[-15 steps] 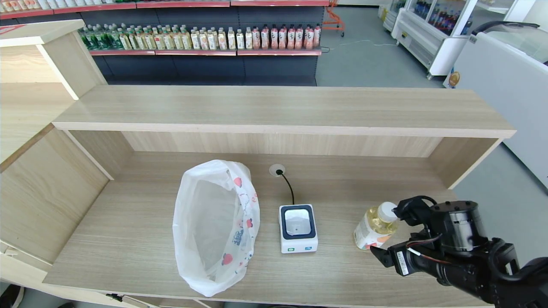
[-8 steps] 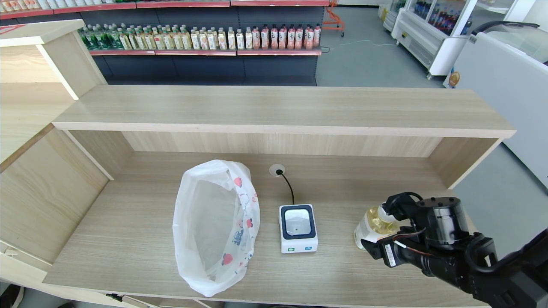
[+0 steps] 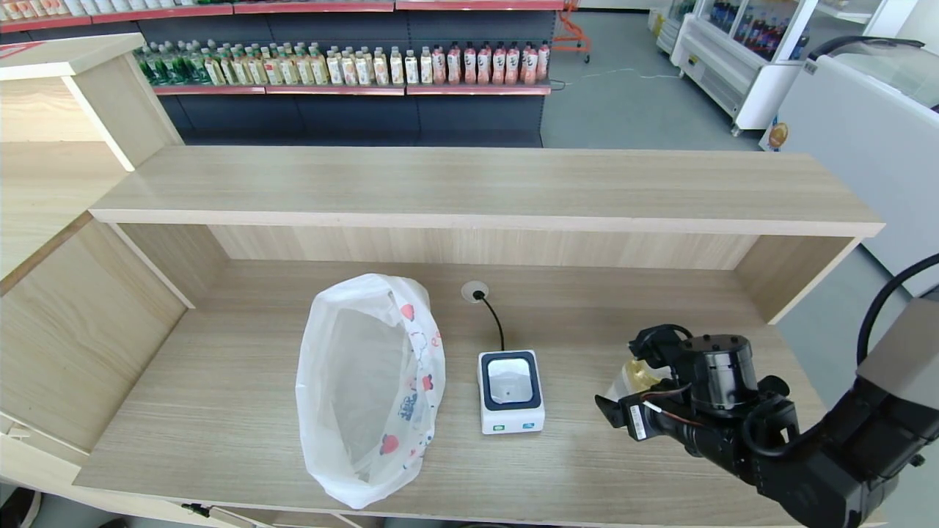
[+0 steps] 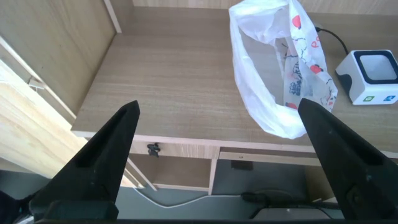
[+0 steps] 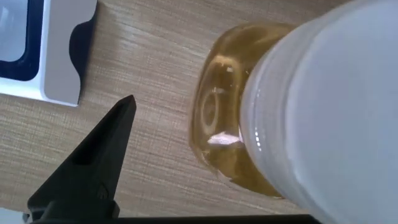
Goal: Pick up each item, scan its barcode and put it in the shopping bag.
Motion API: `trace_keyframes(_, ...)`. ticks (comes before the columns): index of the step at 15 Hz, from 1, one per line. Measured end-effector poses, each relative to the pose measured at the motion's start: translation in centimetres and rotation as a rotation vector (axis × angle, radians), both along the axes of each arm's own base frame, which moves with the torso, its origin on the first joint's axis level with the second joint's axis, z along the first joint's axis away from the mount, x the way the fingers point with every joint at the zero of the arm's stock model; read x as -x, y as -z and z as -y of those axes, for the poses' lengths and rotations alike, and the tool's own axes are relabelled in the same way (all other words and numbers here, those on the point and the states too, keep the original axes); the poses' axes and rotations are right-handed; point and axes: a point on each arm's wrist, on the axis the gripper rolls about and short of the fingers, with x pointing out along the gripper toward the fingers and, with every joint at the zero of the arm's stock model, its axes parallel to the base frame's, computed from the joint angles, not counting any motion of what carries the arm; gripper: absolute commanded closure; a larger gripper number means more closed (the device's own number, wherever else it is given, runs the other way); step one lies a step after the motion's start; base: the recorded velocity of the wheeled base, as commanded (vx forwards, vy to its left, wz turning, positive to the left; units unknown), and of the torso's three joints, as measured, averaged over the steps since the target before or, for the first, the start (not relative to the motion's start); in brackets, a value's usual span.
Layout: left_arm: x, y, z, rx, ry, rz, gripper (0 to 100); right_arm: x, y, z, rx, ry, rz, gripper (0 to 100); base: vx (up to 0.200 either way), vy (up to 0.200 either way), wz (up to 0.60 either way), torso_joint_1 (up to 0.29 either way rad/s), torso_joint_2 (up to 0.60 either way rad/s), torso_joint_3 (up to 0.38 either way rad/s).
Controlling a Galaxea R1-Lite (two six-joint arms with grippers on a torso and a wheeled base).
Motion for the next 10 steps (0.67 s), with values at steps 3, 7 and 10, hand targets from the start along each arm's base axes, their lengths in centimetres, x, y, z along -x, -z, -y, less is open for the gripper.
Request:
trace_keyframes(3,0.0,0.0,0.0,0.000,0.000,0.000,0,-0.9,0.6,-0.5,-0.003,-0.004,0.009,0,0.000,0.000,0.00,0.000,0.00,0.000)
trace_keyframes(7,0.0,0.0,0.0,0.000,0.000,0.000,0,-2.3,0.7,-1.2,-0.028,-0.012,0.064,100,0.000,0.000,0.00,0.000,0.00,0.000)
trace_keyframes(10,0.0,0.0,0.0,0.000,0.000,0.000,0,-2.9,0.8,-1.5,-0.037,-0.016,0.085,100,0.000,0.000,0.00,0.000,0.00,0.000)
